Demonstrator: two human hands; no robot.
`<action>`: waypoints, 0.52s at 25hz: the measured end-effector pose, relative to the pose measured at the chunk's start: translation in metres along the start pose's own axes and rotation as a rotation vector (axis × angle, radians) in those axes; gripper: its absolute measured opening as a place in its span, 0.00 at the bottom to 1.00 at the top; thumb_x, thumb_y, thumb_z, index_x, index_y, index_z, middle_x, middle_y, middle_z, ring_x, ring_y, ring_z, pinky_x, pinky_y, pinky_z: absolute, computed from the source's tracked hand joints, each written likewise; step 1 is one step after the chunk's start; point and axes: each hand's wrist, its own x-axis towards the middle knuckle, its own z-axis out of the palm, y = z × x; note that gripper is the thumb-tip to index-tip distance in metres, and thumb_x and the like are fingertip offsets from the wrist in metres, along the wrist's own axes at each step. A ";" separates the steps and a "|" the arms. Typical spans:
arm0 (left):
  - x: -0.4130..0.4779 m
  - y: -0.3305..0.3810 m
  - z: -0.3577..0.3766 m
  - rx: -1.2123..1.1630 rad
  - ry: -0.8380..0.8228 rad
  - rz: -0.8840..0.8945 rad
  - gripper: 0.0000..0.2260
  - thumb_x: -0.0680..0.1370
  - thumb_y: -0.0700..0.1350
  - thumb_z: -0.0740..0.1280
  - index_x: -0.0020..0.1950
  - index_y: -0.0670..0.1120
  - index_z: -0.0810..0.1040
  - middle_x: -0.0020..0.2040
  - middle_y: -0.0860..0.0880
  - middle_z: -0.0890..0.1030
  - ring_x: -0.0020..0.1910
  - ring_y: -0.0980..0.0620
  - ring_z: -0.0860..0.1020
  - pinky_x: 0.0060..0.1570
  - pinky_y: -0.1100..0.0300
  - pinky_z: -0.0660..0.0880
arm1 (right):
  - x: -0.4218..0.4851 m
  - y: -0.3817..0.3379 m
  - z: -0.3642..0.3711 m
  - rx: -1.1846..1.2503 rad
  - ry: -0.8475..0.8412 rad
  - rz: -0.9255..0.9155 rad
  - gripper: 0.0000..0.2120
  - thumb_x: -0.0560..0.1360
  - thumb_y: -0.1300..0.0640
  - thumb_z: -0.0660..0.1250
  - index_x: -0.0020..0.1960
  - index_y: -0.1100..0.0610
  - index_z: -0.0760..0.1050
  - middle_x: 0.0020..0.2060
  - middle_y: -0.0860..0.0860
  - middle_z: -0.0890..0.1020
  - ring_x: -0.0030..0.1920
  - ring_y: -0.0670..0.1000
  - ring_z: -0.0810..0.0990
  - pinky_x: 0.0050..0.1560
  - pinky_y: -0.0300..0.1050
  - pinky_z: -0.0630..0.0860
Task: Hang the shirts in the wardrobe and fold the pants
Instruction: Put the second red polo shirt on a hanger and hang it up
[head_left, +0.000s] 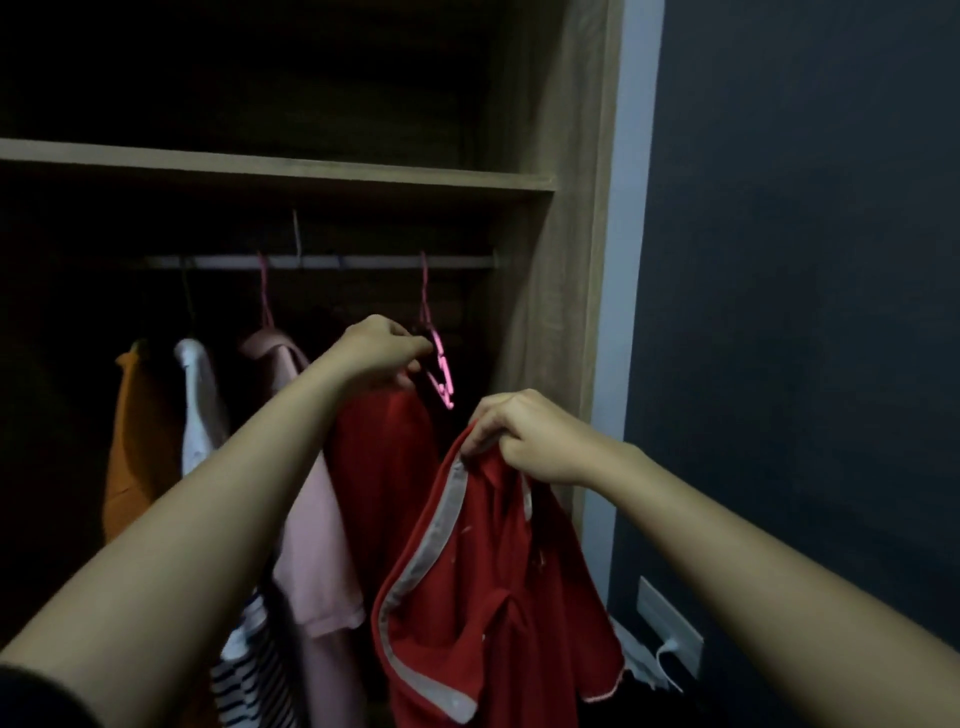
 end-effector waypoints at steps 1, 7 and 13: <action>0.019 0.005 0.009 -0.066 0.006 -0.020 0.11 0.76 0.49 0.66 0.52 0.42 0.79 0.42 0.46 0.81 0.34 0.49 0.79 0.31 0.62 0.73 | 0.004 0.005 -0.001 0.007 0.003 -0.014 0.22 0.67 0.74 0.56 0.49 0.59 0.83 0.49 0.50 0.82 0.51 0.45 0.79 0.58 0.38 0.74; 0.092 0.015 0.054 -0.043 0.180 -0.139 0.26 0.78 0.51 0.63 0.70 0.35 0.65 0.67 0.38 0.71 0.66 0.39 0.71 0.62 0.54 0.69 | 0.028 0.039 -0.005 0.037 -0.021 -0.056 0.22 0.67 0.74 0.56 0.50 0.59 0.83 0.51 0.49 0.81 0.51 0.42 0.78 0.56 0.33 0.74; 0.124 -0.004 0.083 -0.133 0.237 -0.186 0.15 0.79 0.41 0.60 0.61 0.35 0.73 0.58 0.35 0.78 0.55 0.37 0.77 0.53 0.53 0.75 | 0.039 0.057 0.004 0.059 -0.016 -0.088 0.23 0.66 0.74 0.55 0.51 0.59 0.83 0.51 0.50 0.81 0.53 0.44 0.78 0.56 0.31 0.72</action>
